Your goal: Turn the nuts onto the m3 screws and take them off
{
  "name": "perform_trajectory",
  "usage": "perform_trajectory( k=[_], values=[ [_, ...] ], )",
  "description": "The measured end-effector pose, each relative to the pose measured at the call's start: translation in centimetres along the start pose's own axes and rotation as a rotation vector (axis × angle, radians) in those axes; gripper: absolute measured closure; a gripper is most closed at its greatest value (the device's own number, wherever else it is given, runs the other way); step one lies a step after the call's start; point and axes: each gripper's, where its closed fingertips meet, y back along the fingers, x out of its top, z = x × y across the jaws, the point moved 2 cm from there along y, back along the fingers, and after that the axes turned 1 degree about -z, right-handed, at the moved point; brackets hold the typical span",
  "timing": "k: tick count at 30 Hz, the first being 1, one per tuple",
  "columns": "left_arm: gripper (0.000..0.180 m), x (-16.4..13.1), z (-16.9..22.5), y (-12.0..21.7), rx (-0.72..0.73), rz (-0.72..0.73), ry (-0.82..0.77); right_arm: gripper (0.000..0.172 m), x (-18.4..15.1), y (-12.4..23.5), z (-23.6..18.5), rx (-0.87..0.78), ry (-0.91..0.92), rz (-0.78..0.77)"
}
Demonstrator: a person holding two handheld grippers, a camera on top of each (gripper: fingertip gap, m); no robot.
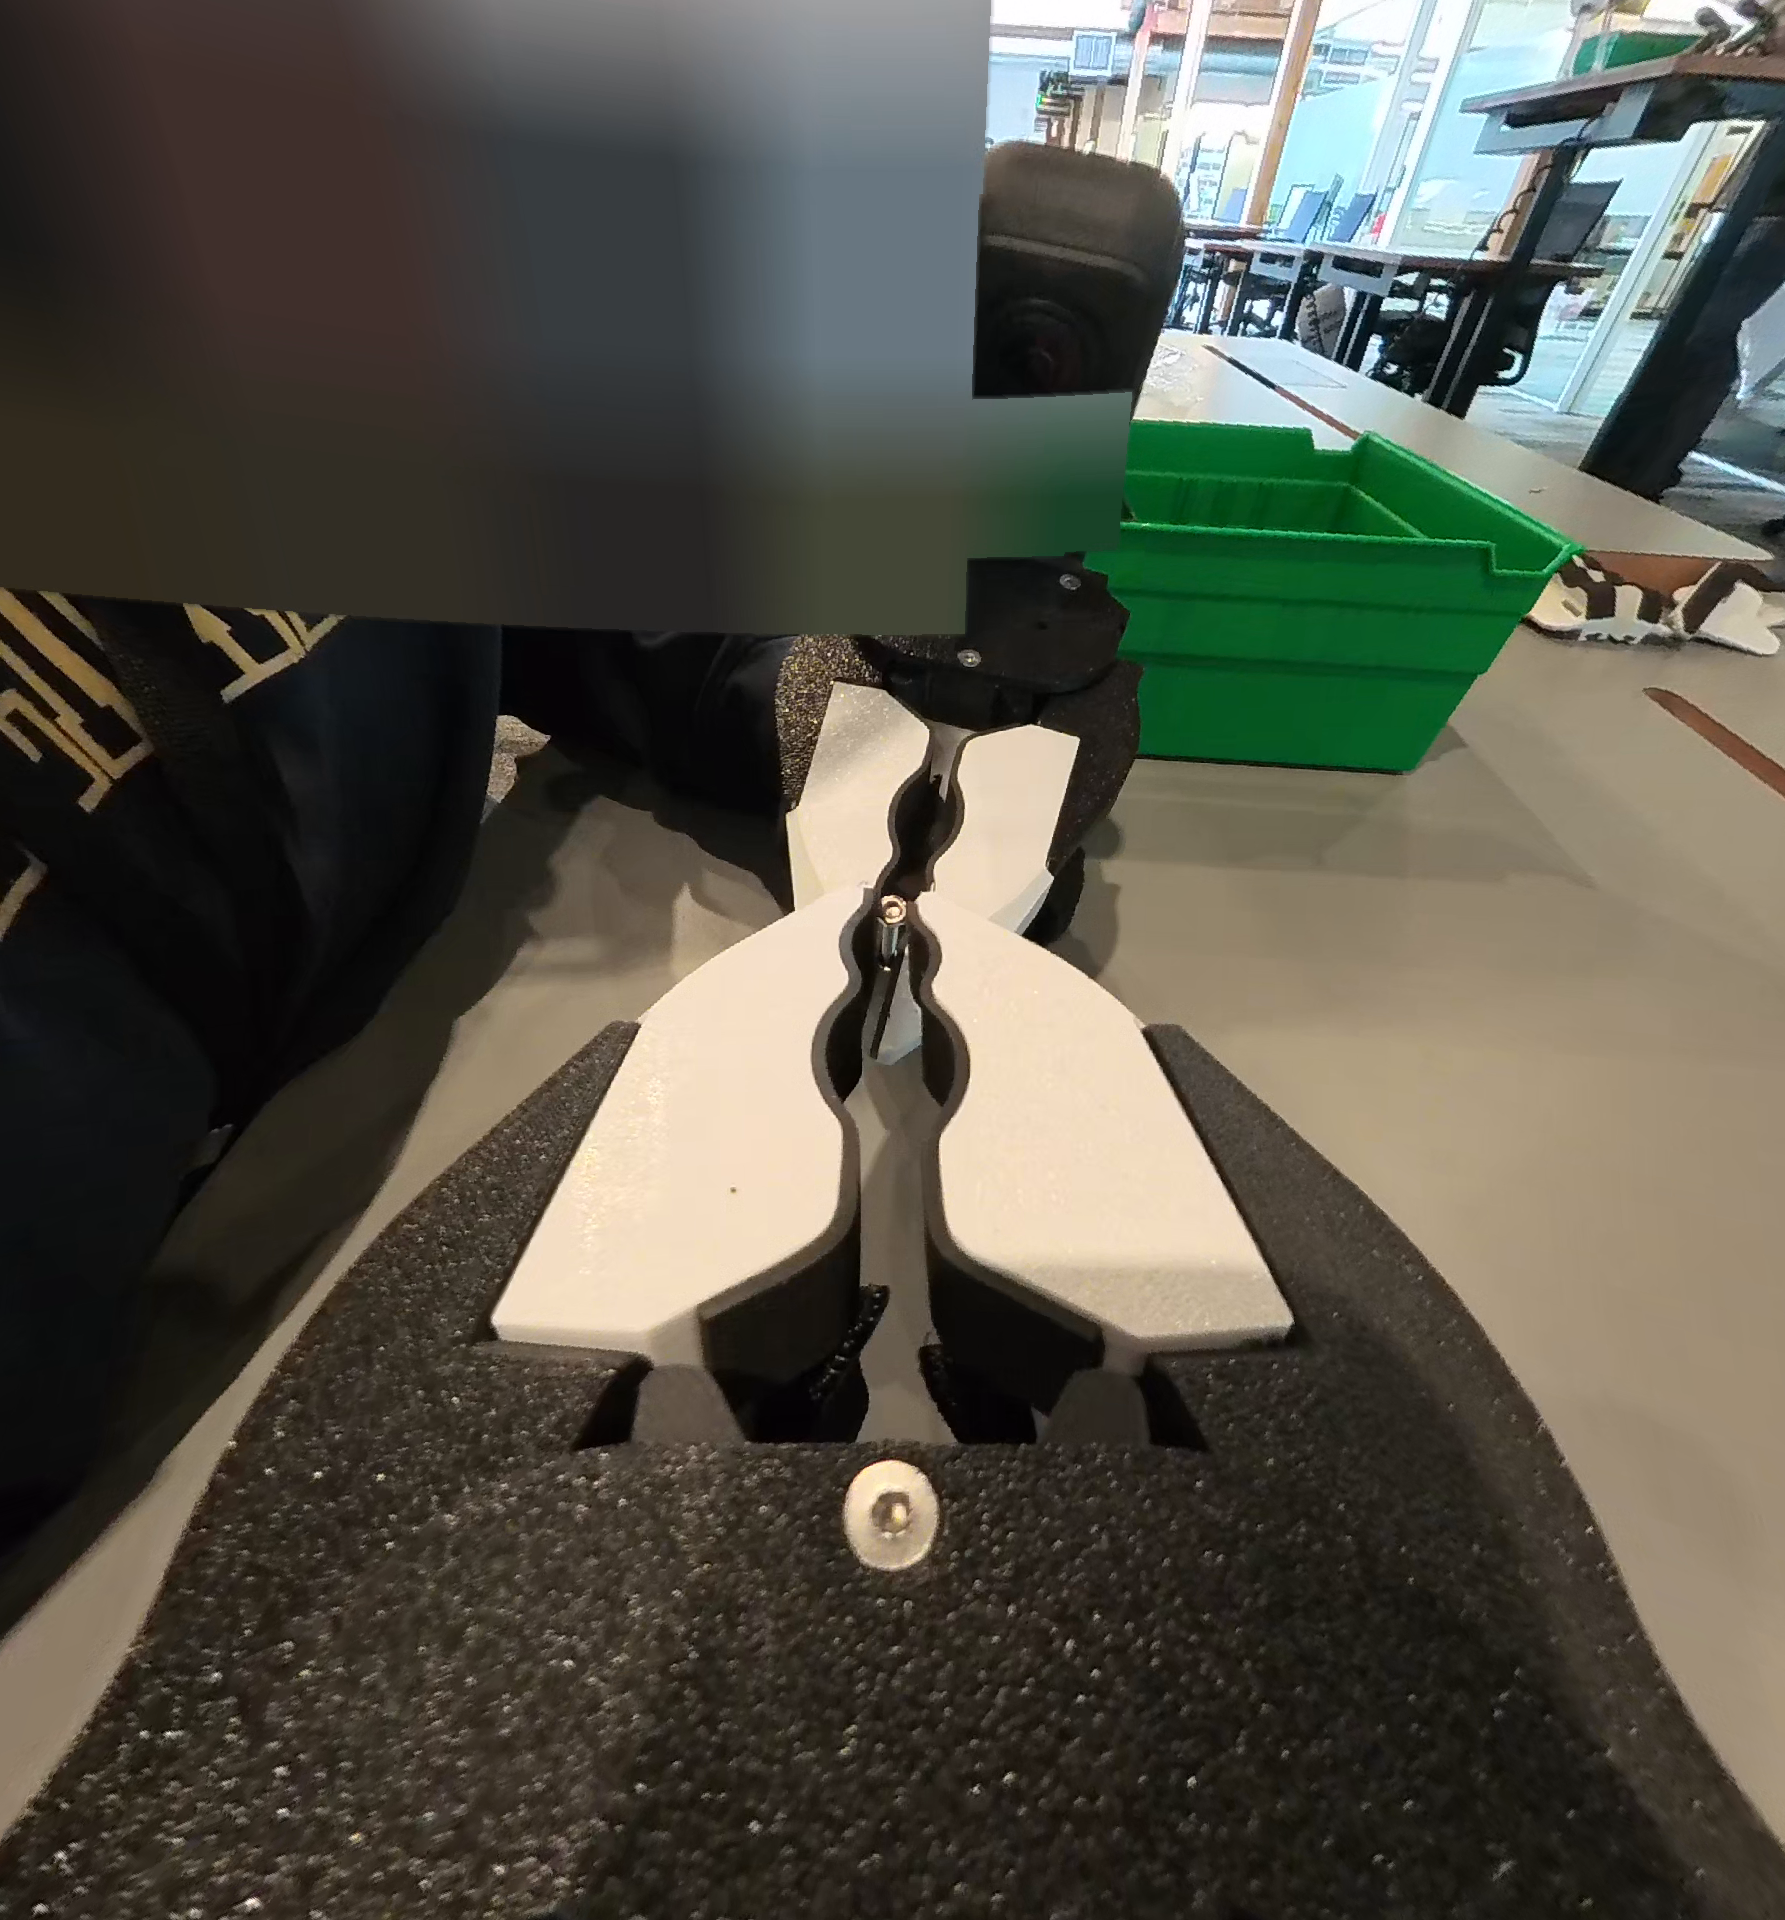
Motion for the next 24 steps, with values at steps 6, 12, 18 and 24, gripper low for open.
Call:
perform_trajectory(
  k=[6,12,18,24],
  values=[
    [0.178,0.01,0.02,-0.01,-0.001,0.0,0.0,0.166,-0.03,-0.02,0.02,-0.001,0.0,0.0],
    [0.178,-0.03,0.04,-0.04,-0.002,-0.004,-0.001,0.166,-0.11,-0.07,0.02,0.0,-0.006,-0.004],
    [0.178,-0.12,-0.1,-0.09,0.006,-0.012,0.008,0.166,-0.2,-0.05,0.06,-0.006,0.0,-0.018],
    [0.178,-0.39,-0.24,-0.26,0.022,-0.037,0.014,0.167,-0.6,0.18,0.2,-0.049,0.053,-0.102]
  ],
)
